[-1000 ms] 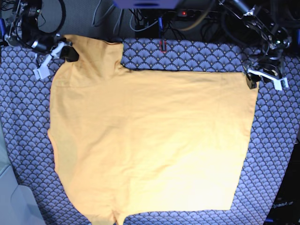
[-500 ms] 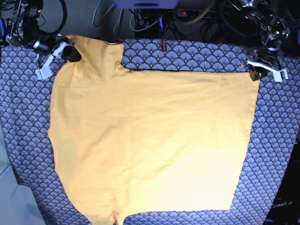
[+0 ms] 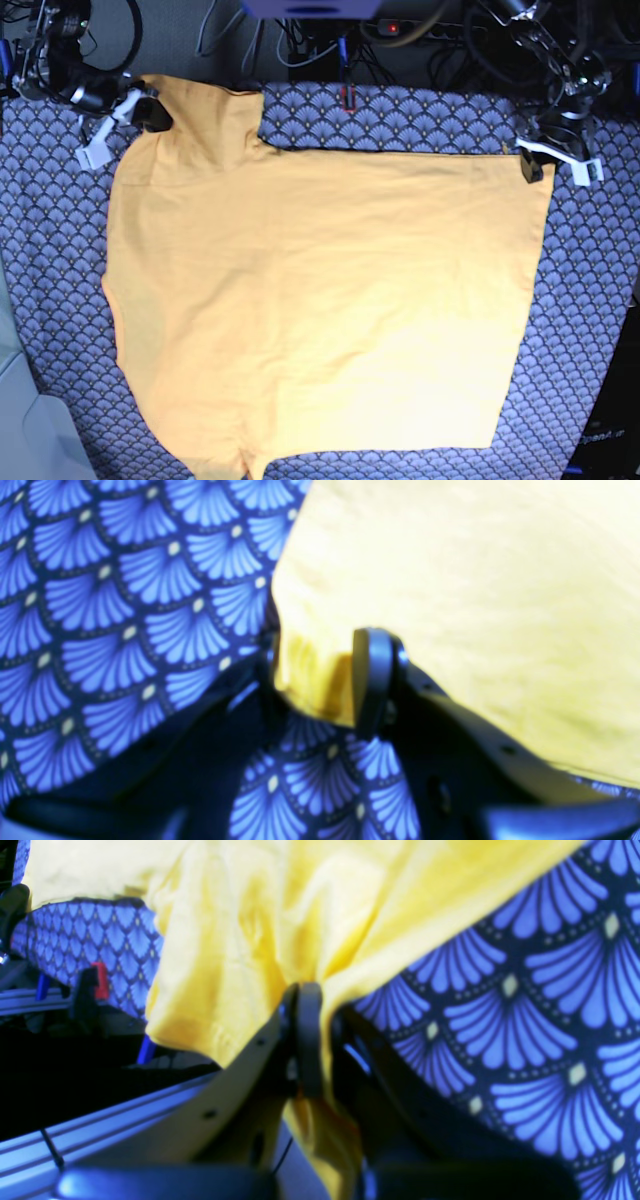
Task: Fold the T-shirt properly
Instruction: 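Move the left gripper to the opposite shoulder edge and grasp it, then lift both held shoulder edges and pull them toward the hem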
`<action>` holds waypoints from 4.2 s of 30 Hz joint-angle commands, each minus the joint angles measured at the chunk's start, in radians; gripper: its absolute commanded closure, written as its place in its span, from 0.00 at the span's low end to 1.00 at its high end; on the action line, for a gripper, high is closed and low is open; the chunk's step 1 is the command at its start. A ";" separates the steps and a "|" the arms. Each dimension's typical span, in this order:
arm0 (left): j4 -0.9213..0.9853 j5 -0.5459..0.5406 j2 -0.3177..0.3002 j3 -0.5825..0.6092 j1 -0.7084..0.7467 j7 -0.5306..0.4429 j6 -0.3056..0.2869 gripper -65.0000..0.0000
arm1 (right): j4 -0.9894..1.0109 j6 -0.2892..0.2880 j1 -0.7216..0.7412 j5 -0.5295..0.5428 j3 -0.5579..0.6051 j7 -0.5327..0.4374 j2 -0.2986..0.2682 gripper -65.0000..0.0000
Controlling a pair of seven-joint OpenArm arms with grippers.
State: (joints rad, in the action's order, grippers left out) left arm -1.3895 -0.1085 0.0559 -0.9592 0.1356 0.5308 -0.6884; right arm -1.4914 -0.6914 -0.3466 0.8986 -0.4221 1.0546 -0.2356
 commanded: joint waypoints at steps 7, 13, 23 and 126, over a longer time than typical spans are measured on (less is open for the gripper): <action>0.014 0.062 0.009 0.010 0.008 0.162 -0.010 1.00 | -0.005 -0.007 -0.004 -0.017 -0.002 0.020 -0.012 1.00; -0.054 0.060 -0.006 0.009 0.005 0.262 -0.010 1.00 | -0.012 -0.007 0.007 -0.017 -0.008 0.016 -0.026 1.00; -0.139 0.089 -0.034 0.006 -0.073 0.358 -0.010 1.00 | -0.101 -0.007 0.063 -0.016 -0.011 0.020 -0.072 1.00; 0.353 0.407 -0.175 0.191 -0.719 -0.070 0.072 1.00 | 0.453 -0.007 0.970 -0.737 0.329 -0.274 -0.066 0.97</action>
State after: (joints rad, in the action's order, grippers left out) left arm -1.0206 0.3111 -0.1074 -0.7704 -0.5533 0.4889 -0.6170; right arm -1.0210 -0.6952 0.5892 0.1528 -0.0879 0.7998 -0.2878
